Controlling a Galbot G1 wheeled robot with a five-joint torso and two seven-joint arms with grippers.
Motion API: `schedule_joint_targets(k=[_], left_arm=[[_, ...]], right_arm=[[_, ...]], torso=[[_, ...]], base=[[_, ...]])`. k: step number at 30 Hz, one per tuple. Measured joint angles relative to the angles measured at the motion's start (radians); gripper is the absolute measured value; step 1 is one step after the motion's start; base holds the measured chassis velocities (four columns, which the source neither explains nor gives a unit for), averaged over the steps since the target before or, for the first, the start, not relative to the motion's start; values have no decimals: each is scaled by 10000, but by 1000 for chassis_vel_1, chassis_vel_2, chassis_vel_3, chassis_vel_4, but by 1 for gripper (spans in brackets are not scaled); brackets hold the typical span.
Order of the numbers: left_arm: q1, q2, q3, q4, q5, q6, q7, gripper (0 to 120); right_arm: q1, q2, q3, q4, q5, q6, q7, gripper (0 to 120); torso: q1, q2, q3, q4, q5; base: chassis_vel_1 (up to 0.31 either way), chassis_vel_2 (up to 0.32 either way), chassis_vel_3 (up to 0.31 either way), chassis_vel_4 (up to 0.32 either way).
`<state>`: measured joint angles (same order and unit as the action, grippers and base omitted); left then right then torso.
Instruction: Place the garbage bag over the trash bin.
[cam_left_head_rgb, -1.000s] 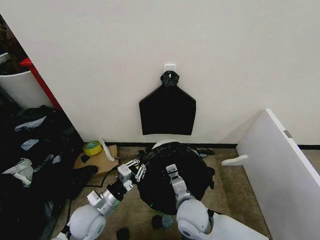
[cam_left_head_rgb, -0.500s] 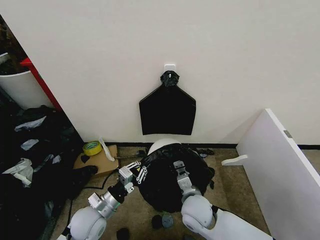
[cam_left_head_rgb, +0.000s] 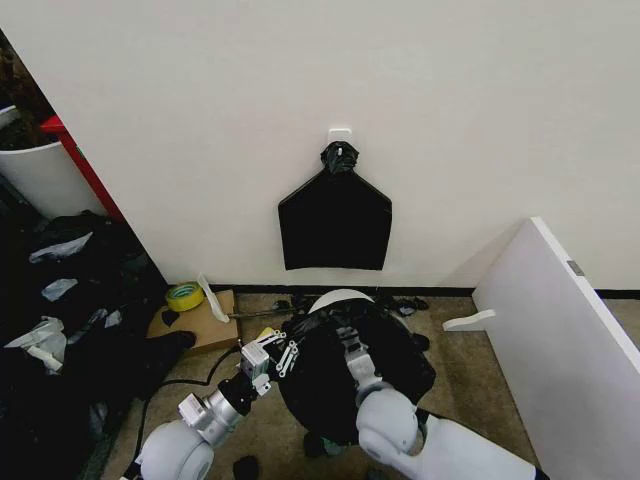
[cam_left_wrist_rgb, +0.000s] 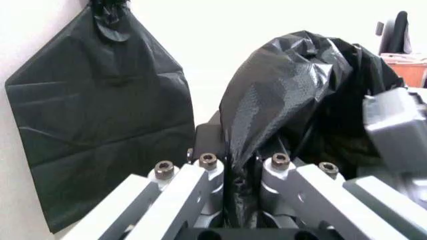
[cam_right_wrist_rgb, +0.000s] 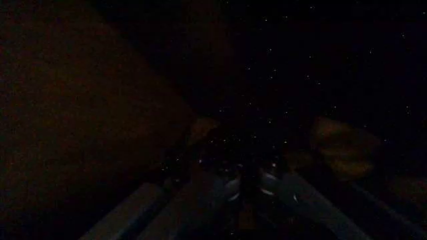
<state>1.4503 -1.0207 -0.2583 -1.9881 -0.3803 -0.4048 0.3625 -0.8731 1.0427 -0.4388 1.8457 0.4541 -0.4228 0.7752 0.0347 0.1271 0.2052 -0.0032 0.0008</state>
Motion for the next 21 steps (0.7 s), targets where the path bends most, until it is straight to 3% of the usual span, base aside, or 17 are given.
schedule_joint_targets(k=[7, 11, 16, 21], left_arm=[[-33, -15, 31, 4, 26, -14, 33, 4], [-76, -13, 35, 18, 26, -14, 36, 4], [-116, 33, -11, 59, 5, -11, 11, 4], [-114, 61, -72, 70, -9, -11, 6, 4]], right_arm=[[-78, -119, 356, -17, 279, -197, 176, 0], [-317, -230, 431, 316, 283, 178, -50, 0], [-799, -460, 153, 1214, 345, 962, -712, 0], [-1061, -556, -235, 1911, 800, 898, -806, 0]], torso=[[0, 0, 0, 0, 0], [0, 0, 0, -1, 0], [0, 0, 0, 0, 1], [0, 0, -1, -1, -1]], base=[[0, 0, 0, 0], [0, 0, 0, 0], [0, 0, 0, 0], [0, 0, 0, 0]])
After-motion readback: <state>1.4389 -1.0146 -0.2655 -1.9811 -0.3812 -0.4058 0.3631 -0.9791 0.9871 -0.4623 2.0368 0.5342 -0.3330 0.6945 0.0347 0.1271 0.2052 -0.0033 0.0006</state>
